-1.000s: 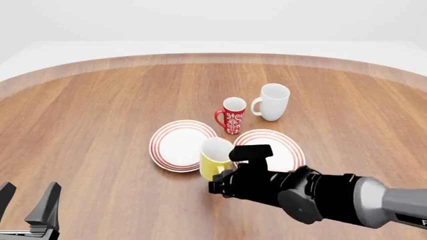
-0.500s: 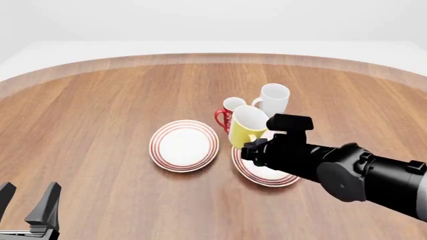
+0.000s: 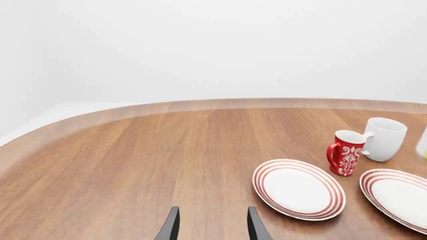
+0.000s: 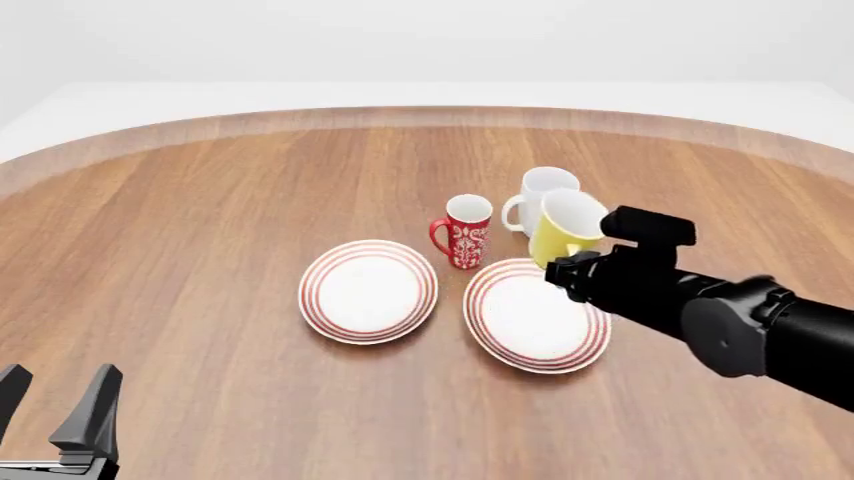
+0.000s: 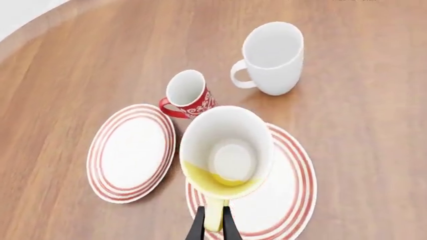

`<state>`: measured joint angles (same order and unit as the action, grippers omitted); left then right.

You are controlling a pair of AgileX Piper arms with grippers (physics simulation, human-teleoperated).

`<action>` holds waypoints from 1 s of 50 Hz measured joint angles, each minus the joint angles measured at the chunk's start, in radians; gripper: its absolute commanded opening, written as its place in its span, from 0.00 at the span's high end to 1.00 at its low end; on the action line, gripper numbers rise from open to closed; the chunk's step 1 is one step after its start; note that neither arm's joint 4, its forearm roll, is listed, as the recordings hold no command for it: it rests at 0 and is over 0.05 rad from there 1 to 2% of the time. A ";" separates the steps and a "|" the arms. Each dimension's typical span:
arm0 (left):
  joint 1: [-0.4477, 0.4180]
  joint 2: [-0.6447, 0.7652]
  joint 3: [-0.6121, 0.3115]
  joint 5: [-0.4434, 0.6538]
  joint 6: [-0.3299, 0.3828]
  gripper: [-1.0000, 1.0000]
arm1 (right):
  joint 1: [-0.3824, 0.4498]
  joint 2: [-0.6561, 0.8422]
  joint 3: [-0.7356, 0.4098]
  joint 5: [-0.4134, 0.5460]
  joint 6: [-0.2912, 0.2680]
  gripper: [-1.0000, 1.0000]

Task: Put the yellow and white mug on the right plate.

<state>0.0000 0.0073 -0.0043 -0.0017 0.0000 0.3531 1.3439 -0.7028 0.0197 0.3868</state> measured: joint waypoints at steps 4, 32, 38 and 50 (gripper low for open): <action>0.000 0.000 0.000 0.000 0.000 0.00 | -0.020 0.007 0.010 -0.015 -0.001 1.00; 0.000 0.000 0.000 0.000 0.000 0.00 | -0.059 0.106 0.099 -0.153 0.004 1.00; 0.000 0.000 0.000 0.000 0.000 0.00 | -0.044 0.125 0.115 -0.178 0.014 1.00; 0.000 0.000 0.000 0.000 0.000 0.00 | -0.029 0.168 0.136 -0.226 0.028 1.00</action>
<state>0.0000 0.0073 -0.0043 -0.0017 0.0000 0.3239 1.5118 -0.5669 -0.2061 0.4146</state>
